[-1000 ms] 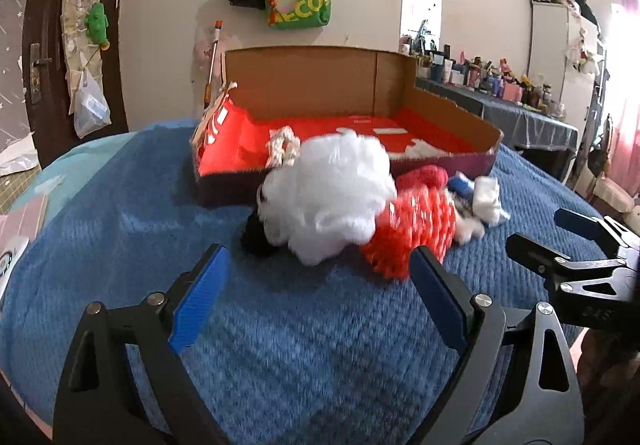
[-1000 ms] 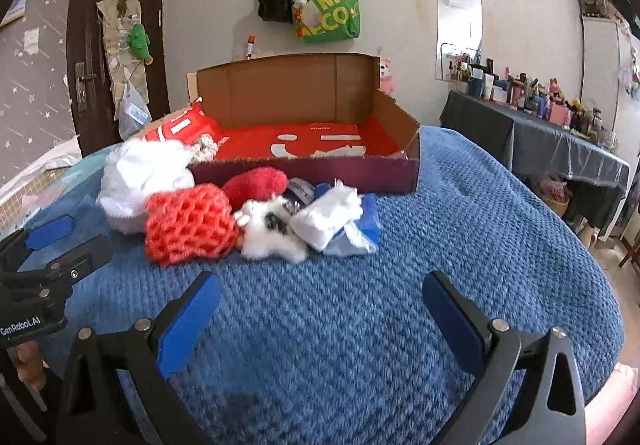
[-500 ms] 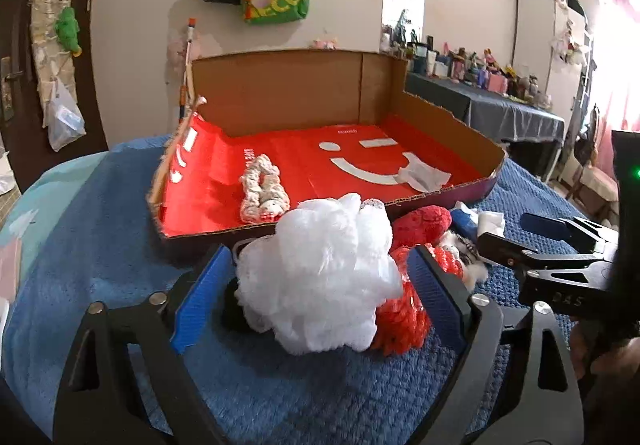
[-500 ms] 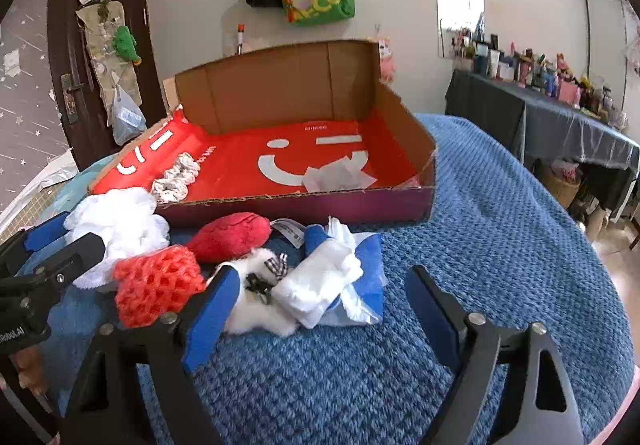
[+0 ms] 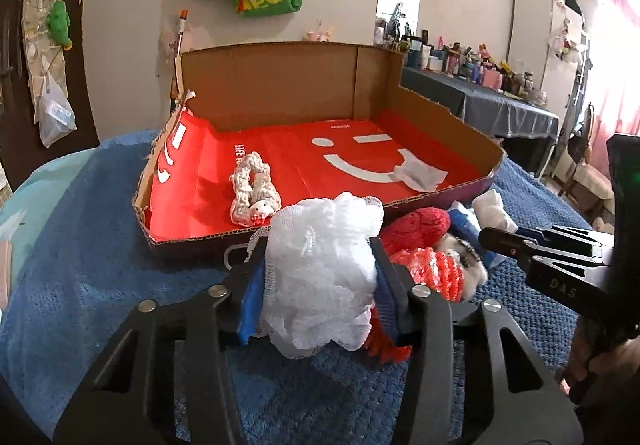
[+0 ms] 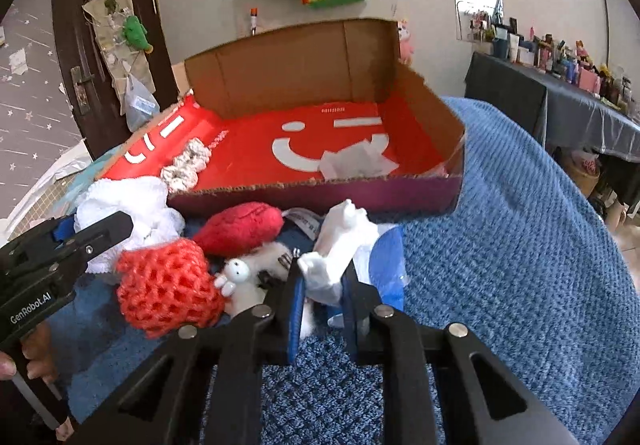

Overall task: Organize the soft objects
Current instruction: 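Grasp the white mesh bath puff with the left tool while the right tool grasps a white tissue, then carry the bath puff and tissue into the box and lower them onto the red paper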

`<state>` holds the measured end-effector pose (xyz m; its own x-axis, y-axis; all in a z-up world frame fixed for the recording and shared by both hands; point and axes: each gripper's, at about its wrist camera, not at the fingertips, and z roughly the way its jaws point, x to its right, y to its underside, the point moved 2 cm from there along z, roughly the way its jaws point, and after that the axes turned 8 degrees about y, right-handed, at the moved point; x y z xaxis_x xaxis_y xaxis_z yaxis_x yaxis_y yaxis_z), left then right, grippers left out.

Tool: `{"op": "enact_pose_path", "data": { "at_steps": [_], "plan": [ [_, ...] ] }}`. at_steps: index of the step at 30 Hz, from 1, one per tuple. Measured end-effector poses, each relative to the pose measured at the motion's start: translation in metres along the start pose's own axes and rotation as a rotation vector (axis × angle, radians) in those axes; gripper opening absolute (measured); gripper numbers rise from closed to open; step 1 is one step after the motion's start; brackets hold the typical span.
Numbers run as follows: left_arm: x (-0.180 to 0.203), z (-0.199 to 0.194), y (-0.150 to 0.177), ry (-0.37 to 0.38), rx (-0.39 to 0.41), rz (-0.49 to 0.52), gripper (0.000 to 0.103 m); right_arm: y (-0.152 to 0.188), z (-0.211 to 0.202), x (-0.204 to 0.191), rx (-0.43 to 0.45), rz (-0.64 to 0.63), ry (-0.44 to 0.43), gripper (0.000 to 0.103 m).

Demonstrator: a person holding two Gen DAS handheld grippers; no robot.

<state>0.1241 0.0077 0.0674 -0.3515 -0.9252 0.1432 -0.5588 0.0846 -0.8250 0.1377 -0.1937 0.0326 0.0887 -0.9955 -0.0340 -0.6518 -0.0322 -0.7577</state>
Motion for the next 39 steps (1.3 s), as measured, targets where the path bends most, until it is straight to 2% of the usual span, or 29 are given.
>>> {"op": "enact_pose_path", "data": {
  "at_steps": [15,20,25,29,33,39],
  "plan": [
    [0.002,-0.024,-0.017,0.024,0.064,0.002,0.042,-0.011,-0.018,0.001,0.049,0.005,-0.04,0.018],
    [0.0,-0.023,-0.047,0.042,0.113,0.022,0.042,-0.034,-0.022,-0.004,0.088,-0.027,-0.071,0.018],
    [-0.012,0.005,-0.092,0.072,0.12,0.033,0.042,-0.08,-0.007,-0.01,0.096,-0.07,-0.11,0.018],
    [-0.026,0.049,-0.126,0.048,0.071,0.053,0.042,-0.119,0.027,-0.011,0.031,-0.084,-0.142,0.018],
    [-0.041,0.095,-0.148,-0.028,0.0,0.087,0.042,-0.149,0.072,-0.013,-0.063,-0.118,-0.101,0.018],
    [-0.066,0.144,-0.153,-0.083,-0.113,0.067,0.042,-0.167,0.125,-0.02,-0.197,-0.172,-0.048,0.018]
  ]
}}
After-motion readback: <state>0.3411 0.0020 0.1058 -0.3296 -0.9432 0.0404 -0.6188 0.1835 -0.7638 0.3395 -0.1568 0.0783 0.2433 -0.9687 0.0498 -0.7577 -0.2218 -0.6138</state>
